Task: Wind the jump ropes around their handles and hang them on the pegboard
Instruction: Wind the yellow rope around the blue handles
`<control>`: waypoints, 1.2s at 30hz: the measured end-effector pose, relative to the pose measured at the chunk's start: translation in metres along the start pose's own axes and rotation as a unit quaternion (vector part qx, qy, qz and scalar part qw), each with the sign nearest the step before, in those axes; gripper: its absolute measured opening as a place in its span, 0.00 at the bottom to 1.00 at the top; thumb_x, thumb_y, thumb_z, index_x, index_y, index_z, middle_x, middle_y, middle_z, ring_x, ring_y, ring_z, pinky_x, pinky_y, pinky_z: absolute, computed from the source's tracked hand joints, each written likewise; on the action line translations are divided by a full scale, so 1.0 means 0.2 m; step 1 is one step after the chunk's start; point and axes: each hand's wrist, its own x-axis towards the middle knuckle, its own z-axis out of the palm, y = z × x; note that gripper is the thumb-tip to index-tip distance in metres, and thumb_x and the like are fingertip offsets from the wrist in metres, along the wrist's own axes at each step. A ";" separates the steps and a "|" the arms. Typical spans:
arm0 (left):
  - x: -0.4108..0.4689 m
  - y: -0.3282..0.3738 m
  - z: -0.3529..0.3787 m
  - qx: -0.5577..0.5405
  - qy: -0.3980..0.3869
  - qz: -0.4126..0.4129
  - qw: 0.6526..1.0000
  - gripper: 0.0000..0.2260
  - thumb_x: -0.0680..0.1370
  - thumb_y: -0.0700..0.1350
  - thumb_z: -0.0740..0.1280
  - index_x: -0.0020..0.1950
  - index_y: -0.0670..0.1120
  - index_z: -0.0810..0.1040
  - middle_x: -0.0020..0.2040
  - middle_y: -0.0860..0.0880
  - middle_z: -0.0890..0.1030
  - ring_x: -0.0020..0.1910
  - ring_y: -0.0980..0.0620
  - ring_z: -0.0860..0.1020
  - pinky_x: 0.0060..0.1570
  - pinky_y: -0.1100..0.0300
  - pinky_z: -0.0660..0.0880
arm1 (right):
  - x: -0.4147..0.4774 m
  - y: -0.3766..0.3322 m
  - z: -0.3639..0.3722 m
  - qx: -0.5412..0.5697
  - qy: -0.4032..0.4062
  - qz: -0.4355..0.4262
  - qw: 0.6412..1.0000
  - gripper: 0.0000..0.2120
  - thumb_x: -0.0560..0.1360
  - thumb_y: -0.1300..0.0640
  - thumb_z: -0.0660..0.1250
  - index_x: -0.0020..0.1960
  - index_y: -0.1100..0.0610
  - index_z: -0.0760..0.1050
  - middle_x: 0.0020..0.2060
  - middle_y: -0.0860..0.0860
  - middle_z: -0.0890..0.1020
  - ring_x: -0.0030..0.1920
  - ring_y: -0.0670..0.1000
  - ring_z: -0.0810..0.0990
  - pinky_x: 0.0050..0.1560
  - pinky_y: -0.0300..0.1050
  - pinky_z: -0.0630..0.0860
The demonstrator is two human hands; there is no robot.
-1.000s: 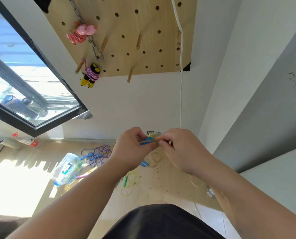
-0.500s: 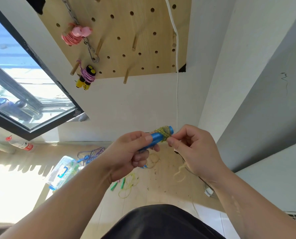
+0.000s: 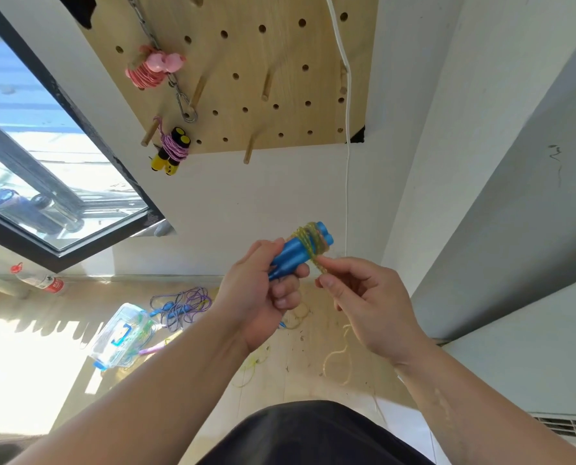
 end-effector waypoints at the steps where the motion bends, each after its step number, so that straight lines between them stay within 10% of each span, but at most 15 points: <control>1: 0.00 0.01 0.00 -0.007 -0.010 -0.001 1.000 0.07 0.83 0.47 0.61 0.60 0.47 0.70 0.36 0.41 0.75 0.22 0.55 0.61 0.21 0.63 0.61 | 0.00 0.00 0.00 0.033 0.007 0.022 0.999 0.10 0.77 0.62 0.71 0.53 0.49 0.84 0.38 0.52 0.85 0.32 0.47 0.76 0.34 0.40 0.74; 7: -0.07 0.03 -0.01 0.011 -0.089 -0.031 0.996 0.08 0.81 0.48 0.63 0.44 0.52 0.65 0.35 0.42 0.73 0.20 0.56 0.58 0.22 0.64 0.56 | 0.03 0.03 -0.05 0.152 -0.070 0.104 0.980 0.04 0.74 0.59 0.71 0.40 0.53 0.83 0.32 0.56 0.81 0.28 0.49 0.70 0.29 0.37 0.68; 13: -0.14 0.08 -0.07 0.146 -0.179 -0.069 0.971 0.10 0.78 0.47 0.64 0.39 0.51 0.66 0.34 0.41 0.71 0.21 0.56 0.56 0.25 0.63 0.51 | 0.12 0.04 -0.22 -0.101 -0.257 0.085 0.957 0.12 0.77 0.49 0.70 0.44 0.57 0.83 0.27 0.42 0.67 0.29 0.43 0.63 0.33 0.39 0.61; 20: -0.14 0.01 -0.09 0.378 -0.164 -0.056 0.910 0.08 0.83 0.38 0.63 0.46 0.41 0.67 0.33 0.40 0.74 0.23 0.52 0.60 0.27 0.60 0.54 | 0.30 -0.12 -0.23 -0.235 -0.426 0.174 0.856 0.05 0.76 0.55 0.69 0.43 0.51 0.83 0.33 0.50 0.72 0.31 0.46 0.66 0.33 0.44 0.66; 26: -0.08 -0.04 -0.12 0.578 -0.080 0.030 0.812 0.07 0.80 0.45 0.67 0.44 0.46 0.73 0.33 0.48 0.79 0.26 0.54 0.68 0.31 0.58 0.69 | 0.32 -0.16 -0.07 -0.319 -0.357 0.179 0.860 0.09 0.78 0.57 0.66 0.43 0.54 0.84 0.22 0.44 0.68 0.26 0.47 0.66 0.29 0.39 0.65; 30: -0.03 -0.09 -0.15 0.552 0.014 0.084 0.829 0.08 0.81 0.48 0.66 0.44 0.48 0.71 0.34 0.44 0.80 0.24 0.52 0.67 0.28 0.59 0.67 | 0.25 -0.15 0.04 -0.405 -0.270 0.090 0.869 0.13 0.79 0.59 0.61 0.40 0.60 0.80 0.27 0.50 0.73 0.29 0.50 0.69 0.33 0.46 0.68; 36: -0.01 -0.12 -0.12 0.641 0.009 0.180 0.746 0.13 0.82 0.49 0.64 0.41 0.52 0.62 0.38 0.46 0.78 0.30 0.52 0.67 0.30 0.58 0.64 | 0.17 -0.10 0.07 -0.418 -0.176 0.045 0.890 0.14 0.79 0.58 0.58 0.36 0.57 0.74 0.33 0.52 0.78 0.35 0.54 0.76 0.41 0.56 0.75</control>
